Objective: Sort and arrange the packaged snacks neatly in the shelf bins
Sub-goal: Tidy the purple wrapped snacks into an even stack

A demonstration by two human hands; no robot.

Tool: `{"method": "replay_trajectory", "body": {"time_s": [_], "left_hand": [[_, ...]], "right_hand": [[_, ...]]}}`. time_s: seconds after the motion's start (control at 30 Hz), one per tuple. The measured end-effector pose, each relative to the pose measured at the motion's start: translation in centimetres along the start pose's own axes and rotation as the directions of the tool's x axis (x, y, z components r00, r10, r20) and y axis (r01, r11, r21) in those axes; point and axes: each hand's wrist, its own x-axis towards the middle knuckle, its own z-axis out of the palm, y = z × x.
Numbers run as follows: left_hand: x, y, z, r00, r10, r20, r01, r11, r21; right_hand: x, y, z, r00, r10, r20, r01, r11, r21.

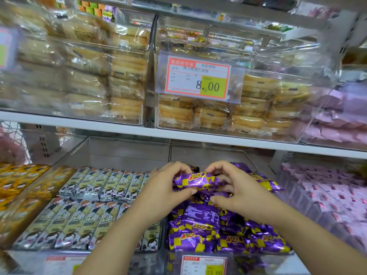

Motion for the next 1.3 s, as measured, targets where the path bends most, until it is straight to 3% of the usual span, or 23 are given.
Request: {"method": "replay_trajectory", "body": {"time_s": [0.23, 0.37, 0.47, 0.67, 0.8, 0.9, 1.1, 1.3], "left_hand": [[0.0, -0.2, 0.1, 0.999, 0.053, 0.0, -0.053, 0.998, 0.046], [0.1, -1.2, -1.0, 0.985, -0.113, -0.128, 0.117, 0.993, 0.028], [0.4, -2.0, -1.4, 0.951, -0.249, -0.182, 0.243, 0.968, -0.057], [0.5, -2.6, -1.4, 0.951, -0.269, -0.154, 0.264, 0.963, -0.05], [1.0, -2.9, -1.7, 0.95, -0.268, -0.159, 0.262, 0.963, -0.057], [1.1, -3.2, -2.2, 0.945, -0.282, -0.166, 0.272, 0.959, -0.079], [0.8, -3.5, -2.8, 0.945, -0.271, -0.184, 0.263, 0.963, -0.065], [0.8, -3.0, -1.9, 0.952, -0.267, -0.149, 0.265, 0.964, -0.034]], "right_hand": [[0.4, -1.0, 0.8, 0.987, -0.065, -0.148, 0.009, 0.935, -0.354], [2.2, 0.4, 0.4, 0.929, 0.025, -0.37, -0.19, 0.889, -0.416], [5.4, 1.9, 0.4, 0.895, 0.07, -0.44, -0.28, 0.857, -0.433], [12.6, 3.9, 1.9, 0.897, 0.192, -0.399, -0.394, 0.757, -0.522], [14.3, 4.8, 3.6, 0.938, 0.206, -0.28, -0.325, 0.804, -0.497], [14.4, 4.7, 4.3, 0.938, 0.316, -0.14, -0.344, 0.81, -0.476], [13.9, 3.8, 4.2, 0.913, 0.403, -0.059, -0.376, 0.778, -0.504], [13.3, 3.4, 3.8, 0.928, 0.373, 0.013, -0.324, 0.822, -0.469]]}}
